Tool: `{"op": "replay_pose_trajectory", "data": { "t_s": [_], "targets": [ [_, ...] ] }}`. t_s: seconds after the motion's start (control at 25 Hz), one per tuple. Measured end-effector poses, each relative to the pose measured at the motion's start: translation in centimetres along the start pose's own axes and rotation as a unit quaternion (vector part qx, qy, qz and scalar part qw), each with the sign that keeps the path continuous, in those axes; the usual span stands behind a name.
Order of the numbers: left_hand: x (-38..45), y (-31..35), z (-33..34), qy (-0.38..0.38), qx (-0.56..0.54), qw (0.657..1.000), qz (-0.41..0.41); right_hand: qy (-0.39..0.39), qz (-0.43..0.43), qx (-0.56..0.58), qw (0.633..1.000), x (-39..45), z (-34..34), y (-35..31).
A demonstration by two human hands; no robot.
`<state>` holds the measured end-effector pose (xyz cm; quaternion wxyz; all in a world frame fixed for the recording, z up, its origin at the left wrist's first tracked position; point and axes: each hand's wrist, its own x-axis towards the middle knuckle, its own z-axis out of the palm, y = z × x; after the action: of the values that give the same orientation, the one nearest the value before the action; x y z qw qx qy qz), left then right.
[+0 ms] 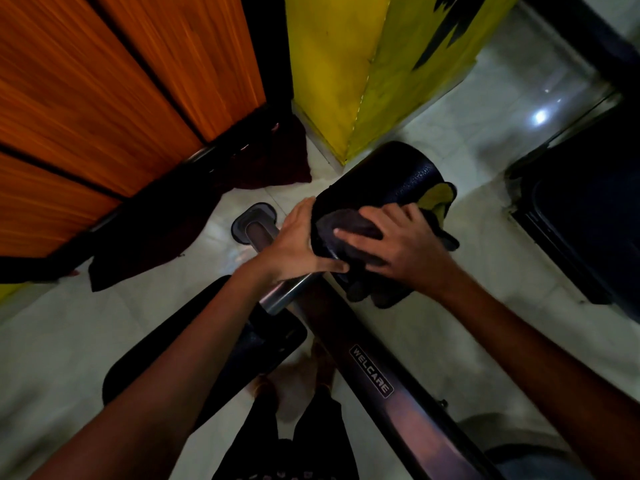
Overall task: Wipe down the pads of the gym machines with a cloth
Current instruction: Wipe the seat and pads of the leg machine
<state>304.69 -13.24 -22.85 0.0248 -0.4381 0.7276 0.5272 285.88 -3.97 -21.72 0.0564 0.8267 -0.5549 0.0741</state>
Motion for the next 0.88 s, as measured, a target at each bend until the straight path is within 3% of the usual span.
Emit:
{"op": "replay_pose_trajectory", "data": {
  "t_s": [0.04, 0.08, 0.16, 0.24, 0.4, 0.44, 0.56, 0.64, 0.76, 0.88],
  "targets": [
    [0.1, 0.2, 0.1, -0.001, -0.010, 1.000, -0.011, -0.003, 0.024, -0.001, 1.000, -0.1, -0.3, 2.1],
    [0.2, 0.4, 0.2, 0.002, -0.024, 0.999, -0.030, -0.002, 0.100, 0.009, 0.995, 0.2, -0.7, 4.2],
    [0.3, 1.1, 0.4, 0.014, -0.030, 0.997, -0.068, -0.018, 0.304, 0.047, 0.951, 1.1, -1.7, 7.1],
    [0.1, 1.6, 0.7, 0.034, 0.011, 0.995, -0.089, -0.051, 0.366, 0.020, 0.929, 2.3, -1.7, 6.9],
    [-1.9, 3.1, 3.4, 0.131, 0.172, 0.972, -0.093, -0.062, 0.171, 0.011, 0.983, 2.6, -1.6, 3.9],
    [-2.2, 3.5, 4.5, 0.151, 0.218, 0.959, -0.102, -0.069, 0.157, 0.019, 0.985, 2.3, -1.7, 4.3],
    [-2.5, 4.1, 7.2, 0.189, 0.292, 0.934, -0.084, -0.064, 0.318, 0.064, 0.944, 2.2, -2.1, 6.7],
    [-2.6, 3.4, 7.9, 0.222, 0.283, 0.932, -0.048, -0.055, 0.368, 0.043, 0.927, 2.7, -2.2, 5.7],
    [-2.6, 1.9, 6.8, 0.235, 0.204, 0.950, -0.004, -0.037, 0.268, 0.013, 0.963, 2.8, -1.3, 0.6],
    [-2.7, 0.8, 3.2, 0.176, 0.141, 0.974, 0.026, -0.042, 0.096, 0.001, 0.994, 1.5, -0.7, -1.2]
  ]
}}
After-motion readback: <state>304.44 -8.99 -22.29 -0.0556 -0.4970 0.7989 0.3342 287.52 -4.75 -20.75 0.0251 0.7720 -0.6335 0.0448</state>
